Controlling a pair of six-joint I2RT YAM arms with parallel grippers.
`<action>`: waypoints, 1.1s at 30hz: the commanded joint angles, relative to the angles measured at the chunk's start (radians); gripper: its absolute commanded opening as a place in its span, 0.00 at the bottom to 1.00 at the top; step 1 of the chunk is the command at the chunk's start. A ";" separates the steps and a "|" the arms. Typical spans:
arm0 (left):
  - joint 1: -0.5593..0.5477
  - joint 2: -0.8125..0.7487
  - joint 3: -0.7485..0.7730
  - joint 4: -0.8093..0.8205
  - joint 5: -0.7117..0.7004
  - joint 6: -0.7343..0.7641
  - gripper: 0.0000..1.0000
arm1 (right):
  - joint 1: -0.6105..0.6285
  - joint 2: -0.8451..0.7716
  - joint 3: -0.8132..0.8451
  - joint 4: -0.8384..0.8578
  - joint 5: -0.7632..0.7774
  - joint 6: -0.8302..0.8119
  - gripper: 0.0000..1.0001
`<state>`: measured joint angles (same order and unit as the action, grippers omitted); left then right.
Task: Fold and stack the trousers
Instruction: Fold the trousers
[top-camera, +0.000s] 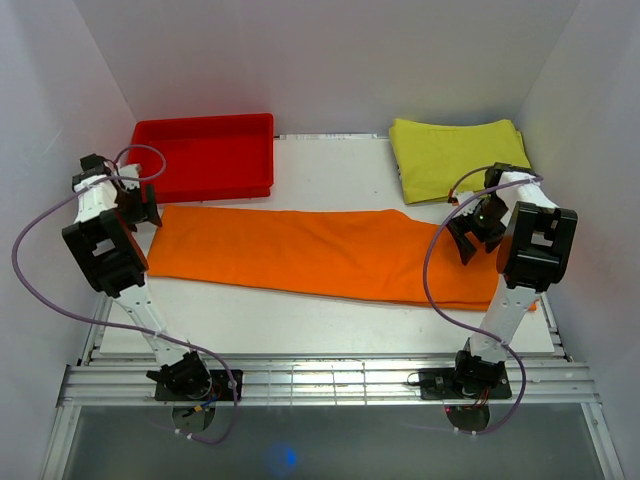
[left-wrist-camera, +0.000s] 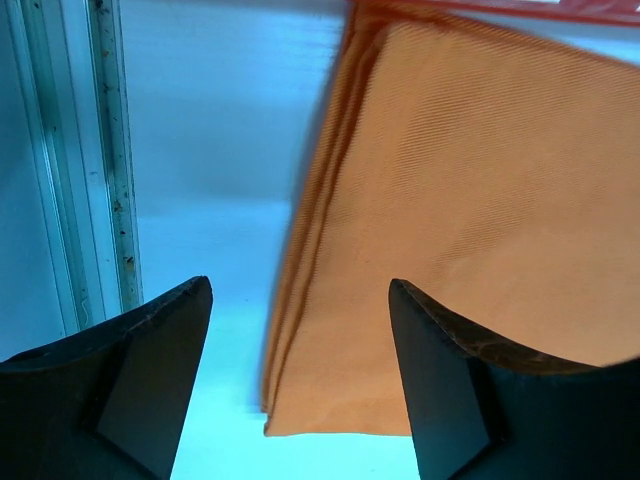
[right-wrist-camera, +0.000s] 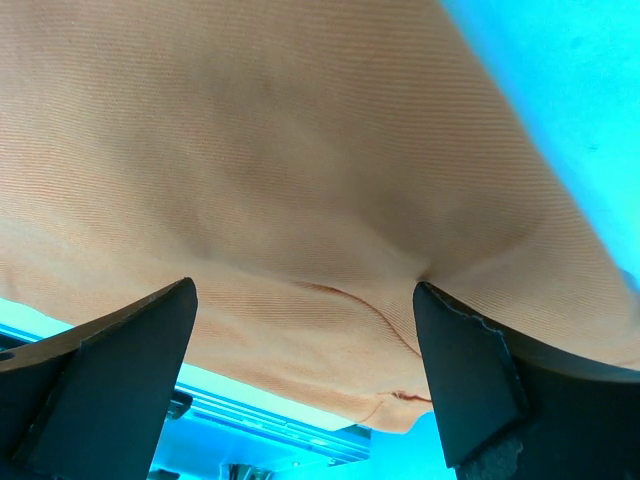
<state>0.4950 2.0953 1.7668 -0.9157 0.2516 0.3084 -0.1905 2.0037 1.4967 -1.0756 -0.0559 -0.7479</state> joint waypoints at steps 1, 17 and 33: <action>0.019 0.035 0.008 -0.020 -0.029 0.047 0.82 | 0.005 -0.011 0.054 -0.050 -0.019 -0.011 0.94; 0.001 0.000 -0.286 0.087 0.015 0.060 0.55 | 0.066 -0.059 -0.069 -0.080 0.010 -0.041 0.98; 0.077 -0.050 -0.215 0.037 0.090 -0.011 0.00 | 0.158 -0.049 -0.055 -0.076 -0.025 0.001 0.93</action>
<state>0.5270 2.0537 1.5074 -0.7898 0.3153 0.3099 -0.0479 1.9957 1.4227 -1.1378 -0.0463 -0.7605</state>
